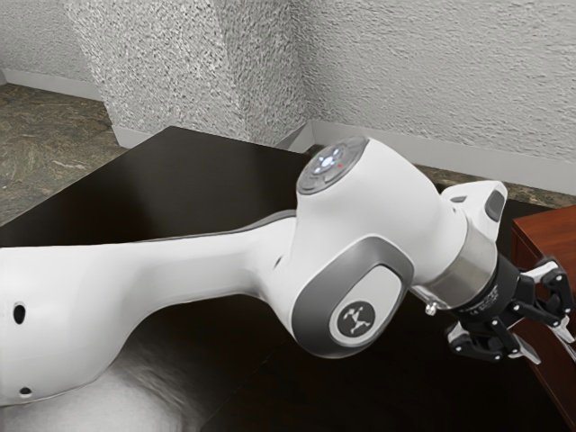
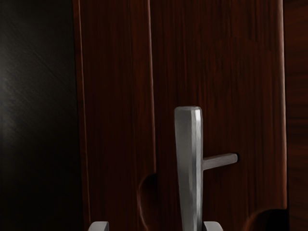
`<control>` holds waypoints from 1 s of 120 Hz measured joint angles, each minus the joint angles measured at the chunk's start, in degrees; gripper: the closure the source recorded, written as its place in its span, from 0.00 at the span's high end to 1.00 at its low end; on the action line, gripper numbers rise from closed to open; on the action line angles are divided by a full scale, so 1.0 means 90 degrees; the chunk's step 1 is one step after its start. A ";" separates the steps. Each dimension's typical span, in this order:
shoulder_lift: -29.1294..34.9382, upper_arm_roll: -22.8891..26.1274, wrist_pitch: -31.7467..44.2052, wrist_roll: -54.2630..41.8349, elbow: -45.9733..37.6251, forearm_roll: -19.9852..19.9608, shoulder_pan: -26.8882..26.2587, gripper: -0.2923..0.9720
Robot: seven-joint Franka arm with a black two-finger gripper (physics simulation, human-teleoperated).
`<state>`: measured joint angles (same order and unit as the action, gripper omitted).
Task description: Pull the drawer handle with one arm to open the drawer
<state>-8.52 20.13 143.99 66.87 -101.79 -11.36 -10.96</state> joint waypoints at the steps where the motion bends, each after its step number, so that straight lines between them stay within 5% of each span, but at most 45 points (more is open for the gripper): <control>1: -0.0001 0.0000 0.0000 0.0001 0.0000 0.0000 0.0000 0.36; 120: 0.0371 0.0004 0.0000 -0.0026 -0.0436 -0.0015 0.0008 0.27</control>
<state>-5.18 20.17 144.00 66.63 -105.72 -11.49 -10.88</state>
